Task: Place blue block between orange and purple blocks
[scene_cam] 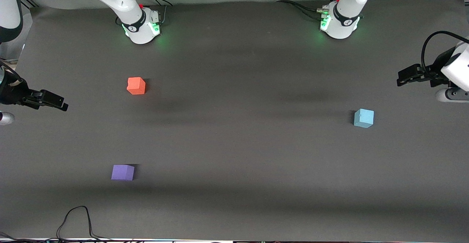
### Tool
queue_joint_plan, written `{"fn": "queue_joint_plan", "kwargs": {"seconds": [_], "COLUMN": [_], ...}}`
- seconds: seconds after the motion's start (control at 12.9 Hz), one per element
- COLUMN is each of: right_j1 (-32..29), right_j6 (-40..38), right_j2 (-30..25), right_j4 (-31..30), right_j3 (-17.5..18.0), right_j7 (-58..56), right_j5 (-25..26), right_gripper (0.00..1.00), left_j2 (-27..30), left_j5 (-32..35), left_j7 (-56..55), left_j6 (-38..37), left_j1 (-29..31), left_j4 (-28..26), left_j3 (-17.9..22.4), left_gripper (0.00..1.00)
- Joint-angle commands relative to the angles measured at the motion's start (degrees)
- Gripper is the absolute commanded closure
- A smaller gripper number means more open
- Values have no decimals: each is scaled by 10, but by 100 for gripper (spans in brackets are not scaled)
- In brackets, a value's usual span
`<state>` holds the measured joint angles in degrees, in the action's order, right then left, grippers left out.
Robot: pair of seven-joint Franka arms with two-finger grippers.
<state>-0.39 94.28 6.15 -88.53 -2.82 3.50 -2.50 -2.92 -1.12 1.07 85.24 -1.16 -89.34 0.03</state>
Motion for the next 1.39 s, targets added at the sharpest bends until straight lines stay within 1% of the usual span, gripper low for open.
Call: {"fn": "queue_joint_plan", "kwargs": {"seconds": [0.0, 0.23, 0.39, 0.46, 0.54, 0.93, 1.01, 1.16, 1.24, 1.32], "right_j1": [1, 1, 1, 1, 1, 0, 0, 0, 0, 0], "right_j6": [2, 2, 2, 2, 2, 2, 1, 1, 1, 1], "right_j2": [-2, -2, -2, -2, -2, -2, -2, -2, -2, -2], "right_j4": [-1, -2, -2, -2, -2, -2, -2, -2, -2, -2], "right_j3": [-4, -5, -5, -5, -5, -5, -5, -5, -5, -5], "right_j7": [-7, -6, -6, -6, -6, -8, -8, -8, -8, -8], "right_j5": [-12, -13, -13, -13, -13, -12, -13, -13, -13, -13], "right_gripper": [0, 0, 0, 0, 0, 0, 0, 0, 0, 0], "left_j2": [-7, -8, -2, 12, 30, 135, 136, 117, 107, 84], "left_j5": [-3, -2, 13, 14, 16, 32, 32, 32, 32, 33], "left_j7": [1, 3, 50, 57, 58, 58, 58, 58, 58, 59], "left_j6": [-15, -16, -26, -22, -15, 38, 47, 71, 78, 95], "left_j1": [0, 3, 5, 6, 7, 5, 5, -1, -2, -2], "left_j4": [18, 17, 6, -17, -43, -179, -180, -180, -181, -184], "left_j3": [1, 1, 8, 28, 33, 30, 30, 29, 29, 29], "left_gripper": [0, 0, 0, 0, 0, 0, 0, 0, 0, 0]}}
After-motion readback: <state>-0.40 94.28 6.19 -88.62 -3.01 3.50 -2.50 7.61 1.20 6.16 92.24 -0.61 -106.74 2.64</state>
